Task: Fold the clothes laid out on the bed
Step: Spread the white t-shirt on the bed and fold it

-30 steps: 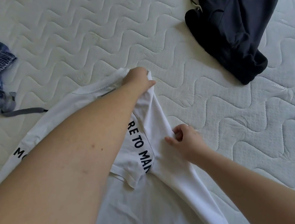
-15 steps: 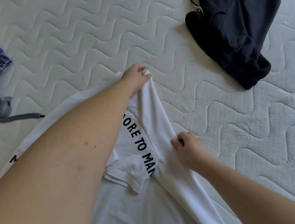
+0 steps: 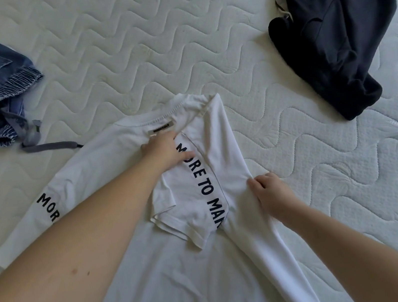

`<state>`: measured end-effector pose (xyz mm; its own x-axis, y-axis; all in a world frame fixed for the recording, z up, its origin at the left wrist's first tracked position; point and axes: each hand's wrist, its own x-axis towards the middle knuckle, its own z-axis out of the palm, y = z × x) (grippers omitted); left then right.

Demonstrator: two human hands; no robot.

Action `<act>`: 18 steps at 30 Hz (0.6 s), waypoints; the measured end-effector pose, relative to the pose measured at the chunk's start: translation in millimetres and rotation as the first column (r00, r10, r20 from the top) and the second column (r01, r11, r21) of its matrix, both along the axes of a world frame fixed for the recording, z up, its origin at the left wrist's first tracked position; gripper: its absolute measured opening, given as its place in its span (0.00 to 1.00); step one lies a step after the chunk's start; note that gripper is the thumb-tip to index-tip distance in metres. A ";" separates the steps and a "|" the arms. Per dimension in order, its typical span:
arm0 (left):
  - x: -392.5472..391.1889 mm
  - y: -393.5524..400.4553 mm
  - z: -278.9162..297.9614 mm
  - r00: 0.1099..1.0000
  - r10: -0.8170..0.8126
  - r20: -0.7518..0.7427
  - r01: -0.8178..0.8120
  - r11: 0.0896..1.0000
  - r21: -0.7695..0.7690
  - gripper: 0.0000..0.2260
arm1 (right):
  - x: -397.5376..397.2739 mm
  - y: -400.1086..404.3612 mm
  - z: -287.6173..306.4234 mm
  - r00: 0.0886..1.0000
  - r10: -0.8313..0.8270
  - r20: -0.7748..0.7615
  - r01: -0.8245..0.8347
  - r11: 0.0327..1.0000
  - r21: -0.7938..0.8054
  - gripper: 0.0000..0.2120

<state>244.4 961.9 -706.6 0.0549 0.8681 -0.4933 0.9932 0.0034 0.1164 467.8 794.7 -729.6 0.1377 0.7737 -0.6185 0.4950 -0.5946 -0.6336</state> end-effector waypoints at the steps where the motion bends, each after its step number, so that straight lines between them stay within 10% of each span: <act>1: -2.2 -3.9 0.5 0.998 -0.026 -0.049 0.025 0.999 -0.023 0.33 | -0.1 0.2 0.6 1.000 0.005 0.009 -0.005 1.000 -0.001 0.16; 6: -6.9 -37.1 7.6 0.999 0.041 -0.018 -0.038 0.985 0.167 0.26 | -2.1 -0.8 5.8 0.996 0.050 0.075 -0.052 0.998 0.026 0.17; 14: 18.7 -175.4 19.5 0.925 -0.347 0.154 0.243 0.853 0.462 0.19 | -5.2 -17.0 25.0 0.997 -0.073 0.017 0.071 0.993 0.097 0.21; 18: 36.1 -243.6 12.2 0.879 0.161 0.449 -0.243 0.961 0.130 0.14 | -2.2 -92.8 35.5 0.981 -0.005 0.193 -0.028 0.986 0.166 0.20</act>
